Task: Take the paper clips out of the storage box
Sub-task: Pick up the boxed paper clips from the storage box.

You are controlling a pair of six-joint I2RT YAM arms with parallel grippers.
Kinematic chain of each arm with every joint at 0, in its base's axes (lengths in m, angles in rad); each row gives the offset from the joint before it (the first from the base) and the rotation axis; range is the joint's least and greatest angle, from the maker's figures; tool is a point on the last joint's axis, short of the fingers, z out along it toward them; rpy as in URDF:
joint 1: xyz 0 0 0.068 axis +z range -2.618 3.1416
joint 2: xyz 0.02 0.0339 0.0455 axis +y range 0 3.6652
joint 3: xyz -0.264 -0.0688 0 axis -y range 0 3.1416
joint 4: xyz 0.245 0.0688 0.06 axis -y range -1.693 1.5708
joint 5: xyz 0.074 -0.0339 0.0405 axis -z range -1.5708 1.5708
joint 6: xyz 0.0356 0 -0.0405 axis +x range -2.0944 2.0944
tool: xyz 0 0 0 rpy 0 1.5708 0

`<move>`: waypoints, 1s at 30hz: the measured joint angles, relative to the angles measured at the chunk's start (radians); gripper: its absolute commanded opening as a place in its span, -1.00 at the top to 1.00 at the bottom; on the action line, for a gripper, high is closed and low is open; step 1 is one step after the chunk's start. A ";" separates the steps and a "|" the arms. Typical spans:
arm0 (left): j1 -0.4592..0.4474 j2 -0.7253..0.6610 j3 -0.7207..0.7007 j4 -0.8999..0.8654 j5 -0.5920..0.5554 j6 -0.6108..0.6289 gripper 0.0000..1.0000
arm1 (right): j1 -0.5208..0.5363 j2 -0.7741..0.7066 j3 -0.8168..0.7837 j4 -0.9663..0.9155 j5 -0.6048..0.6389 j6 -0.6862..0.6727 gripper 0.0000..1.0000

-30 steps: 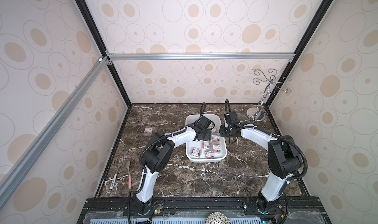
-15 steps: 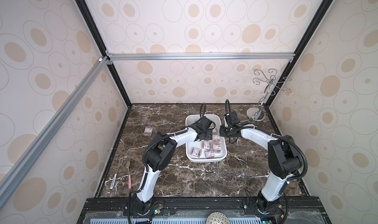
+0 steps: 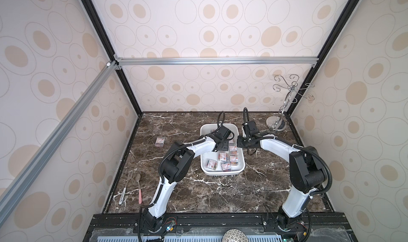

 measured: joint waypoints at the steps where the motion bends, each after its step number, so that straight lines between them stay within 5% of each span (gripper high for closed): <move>1: 0.000 0.000 0.000 -0.012 -0.008 0.008 -0.38 | 0.000 -0.001 -0.002 0.002 0.000 0.000 1.00; 30: 0.000 -0.030 -0.010 -0.121 -0.018 0.092 -0.30 | 0.000 -0.026 -0.024 -0.013 0.001 0.001 1.00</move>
